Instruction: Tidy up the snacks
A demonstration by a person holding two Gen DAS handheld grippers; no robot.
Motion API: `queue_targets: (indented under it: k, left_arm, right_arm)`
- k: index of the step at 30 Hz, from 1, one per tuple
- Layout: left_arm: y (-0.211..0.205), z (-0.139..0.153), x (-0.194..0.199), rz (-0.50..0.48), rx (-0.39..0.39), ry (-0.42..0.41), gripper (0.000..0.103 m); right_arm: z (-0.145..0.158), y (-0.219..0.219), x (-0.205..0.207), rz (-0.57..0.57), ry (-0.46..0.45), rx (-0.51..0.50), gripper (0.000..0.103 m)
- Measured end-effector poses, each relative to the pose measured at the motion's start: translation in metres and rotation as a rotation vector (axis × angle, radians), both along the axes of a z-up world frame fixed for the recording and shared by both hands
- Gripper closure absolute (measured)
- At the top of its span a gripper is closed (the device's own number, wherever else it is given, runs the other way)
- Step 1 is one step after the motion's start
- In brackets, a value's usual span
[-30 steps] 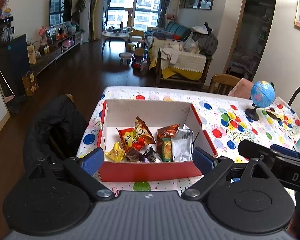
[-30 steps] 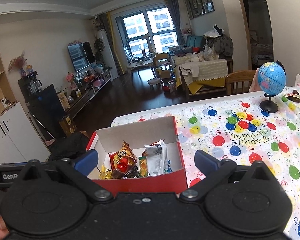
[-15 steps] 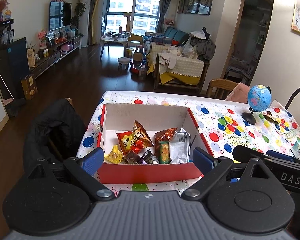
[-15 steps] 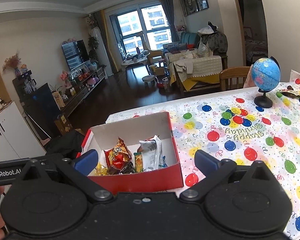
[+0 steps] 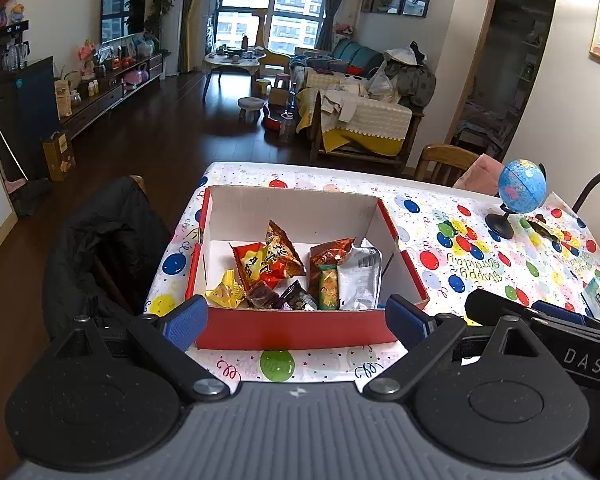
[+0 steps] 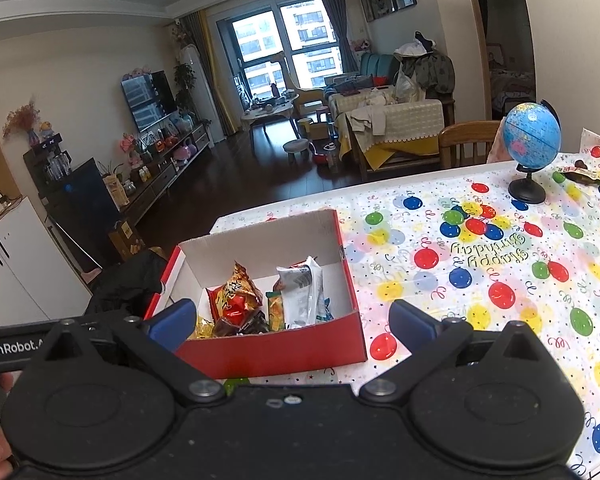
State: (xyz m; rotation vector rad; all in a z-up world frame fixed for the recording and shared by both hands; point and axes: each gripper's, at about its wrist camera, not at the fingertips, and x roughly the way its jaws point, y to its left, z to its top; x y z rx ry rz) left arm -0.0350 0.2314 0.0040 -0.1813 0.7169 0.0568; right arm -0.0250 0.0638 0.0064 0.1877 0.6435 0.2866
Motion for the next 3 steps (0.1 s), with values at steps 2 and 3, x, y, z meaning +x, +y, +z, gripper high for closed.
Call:
queue_targets:
  k: [2,3]
  left_arm:
    - [-0.0001,-0.0011,0.0003,0.005,0.001,0.004,0.007]
    - [-0.0002,-0.0021,0.0008,0.007,0.000,0.009,0.007]
  right_arm:
    - [-0.0010,-0.0002,0.0001,0.000,0.003,-0.001,0.000]
    - [-0.0017,-0.0003,0.0003,-0.001,0.006,-0.001,0.000]
